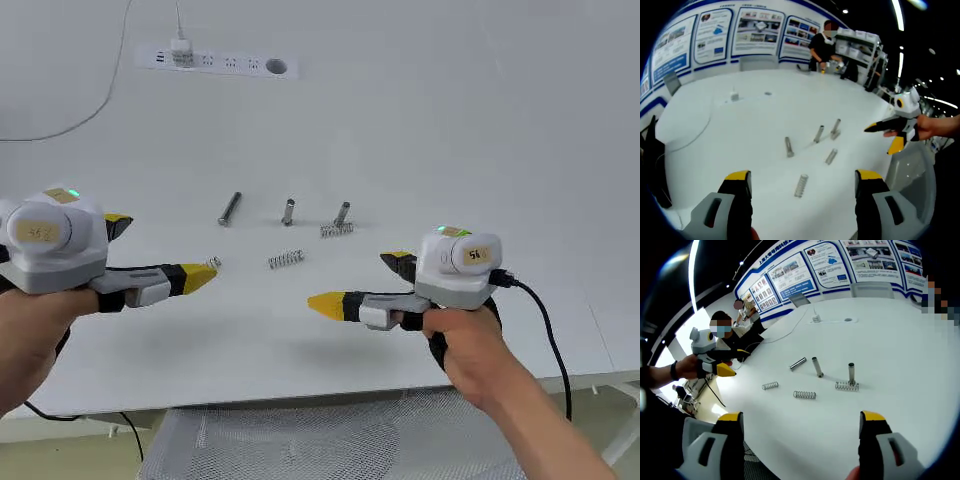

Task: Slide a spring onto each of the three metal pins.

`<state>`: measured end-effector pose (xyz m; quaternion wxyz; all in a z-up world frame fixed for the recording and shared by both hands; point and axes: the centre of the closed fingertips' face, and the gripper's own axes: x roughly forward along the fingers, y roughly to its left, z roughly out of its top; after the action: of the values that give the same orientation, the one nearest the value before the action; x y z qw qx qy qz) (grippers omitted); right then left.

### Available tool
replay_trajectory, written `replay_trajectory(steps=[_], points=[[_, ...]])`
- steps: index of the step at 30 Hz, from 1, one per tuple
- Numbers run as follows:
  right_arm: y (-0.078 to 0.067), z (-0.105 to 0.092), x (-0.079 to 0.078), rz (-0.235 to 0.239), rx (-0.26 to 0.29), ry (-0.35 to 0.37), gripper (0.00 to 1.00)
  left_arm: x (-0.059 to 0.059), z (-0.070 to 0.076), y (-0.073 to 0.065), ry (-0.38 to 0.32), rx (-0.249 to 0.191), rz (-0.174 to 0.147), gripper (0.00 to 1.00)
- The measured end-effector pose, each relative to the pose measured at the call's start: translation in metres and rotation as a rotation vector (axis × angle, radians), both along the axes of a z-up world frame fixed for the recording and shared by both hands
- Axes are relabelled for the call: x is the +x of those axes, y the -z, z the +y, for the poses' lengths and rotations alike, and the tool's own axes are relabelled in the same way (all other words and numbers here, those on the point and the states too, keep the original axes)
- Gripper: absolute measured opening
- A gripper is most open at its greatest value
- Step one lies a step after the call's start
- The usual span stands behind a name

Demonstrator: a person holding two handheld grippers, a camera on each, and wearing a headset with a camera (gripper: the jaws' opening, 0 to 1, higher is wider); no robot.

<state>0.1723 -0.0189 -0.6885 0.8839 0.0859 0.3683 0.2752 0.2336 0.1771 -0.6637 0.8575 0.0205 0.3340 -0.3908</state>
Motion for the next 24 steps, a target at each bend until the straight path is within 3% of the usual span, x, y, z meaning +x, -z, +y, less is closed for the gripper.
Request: replay_trajectory(steps=[24], points=[[0.005,0.003,-0.002,0.020,0.005,-0.006,0.98,0.027,-0.025,0.019,0.033,0.007,0.016,0.84]])
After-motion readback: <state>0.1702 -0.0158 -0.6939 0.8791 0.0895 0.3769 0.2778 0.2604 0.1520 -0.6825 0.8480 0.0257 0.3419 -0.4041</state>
